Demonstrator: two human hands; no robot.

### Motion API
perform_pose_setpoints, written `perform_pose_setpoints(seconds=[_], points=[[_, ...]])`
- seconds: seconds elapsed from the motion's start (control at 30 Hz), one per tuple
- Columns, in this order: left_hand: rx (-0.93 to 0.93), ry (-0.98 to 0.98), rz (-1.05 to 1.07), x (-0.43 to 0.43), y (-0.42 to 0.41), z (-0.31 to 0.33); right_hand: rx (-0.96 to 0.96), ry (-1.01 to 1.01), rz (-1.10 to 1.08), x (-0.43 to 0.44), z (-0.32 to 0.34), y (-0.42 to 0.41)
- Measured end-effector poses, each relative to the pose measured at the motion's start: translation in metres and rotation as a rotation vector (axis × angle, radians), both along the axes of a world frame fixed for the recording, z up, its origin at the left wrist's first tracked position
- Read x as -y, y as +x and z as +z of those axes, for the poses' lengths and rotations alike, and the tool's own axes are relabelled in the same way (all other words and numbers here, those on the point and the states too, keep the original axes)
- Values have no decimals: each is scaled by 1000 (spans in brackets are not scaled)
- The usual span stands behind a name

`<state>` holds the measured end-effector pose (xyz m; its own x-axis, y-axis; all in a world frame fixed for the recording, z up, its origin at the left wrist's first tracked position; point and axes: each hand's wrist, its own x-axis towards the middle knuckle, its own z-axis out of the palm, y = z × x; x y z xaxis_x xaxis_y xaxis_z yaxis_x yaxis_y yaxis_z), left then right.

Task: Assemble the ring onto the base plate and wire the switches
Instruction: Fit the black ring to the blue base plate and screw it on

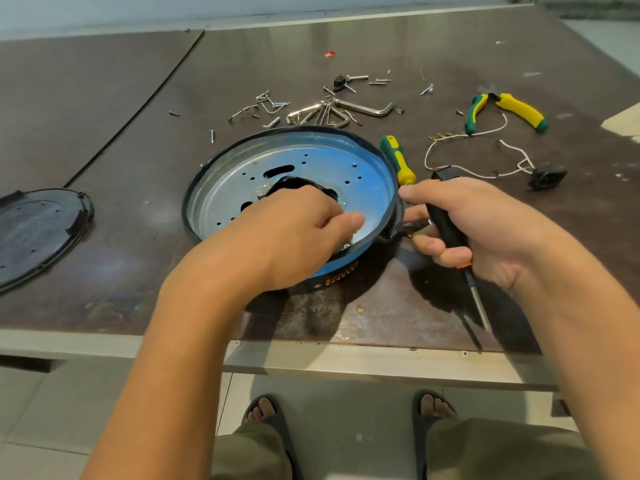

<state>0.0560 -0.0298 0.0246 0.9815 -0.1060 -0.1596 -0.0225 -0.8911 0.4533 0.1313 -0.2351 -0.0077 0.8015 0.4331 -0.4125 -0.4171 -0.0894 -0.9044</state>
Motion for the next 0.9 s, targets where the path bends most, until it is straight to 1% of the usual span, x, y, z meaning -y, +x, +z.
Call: perform_pose_setpoints(seconds=[0.07,0.13,0.2,0.27,0.37,0.43,0.47,0.63,0.77,0.83,0.9], points=[[-49,-3,-67,-1,-7,4,-24,74,24,0,0,0],[-28,52,-117,0,-10,3,-54,132,20,-3,0,-2],[103,107,-104,3,-13,-1,-74,175,-13,-6,0,-3],[268,119,-63,5,-18,-3,-90,244,-43,-7,3,-4],[495,106,-20,4,-27,-2,-194,461,-24,-4,10,-4],[600,115,-3,1,-31,-2,-301,622,16,-4,13,-5],[634,101,9,1,-32,-3,-336,662,28,-4,13,-5],[678,6,54,-5,-33,-6,-362,583,-2,-14,6,-5],[815,-149,146,-14,-33,4,-312,503,18,-22,4,-7],[811,-193,157,-15,-33,7,-321,508,22,-26,3,-9],[772,-167,159,-14,-31,6,-314,523,72,-29,4,-13]])
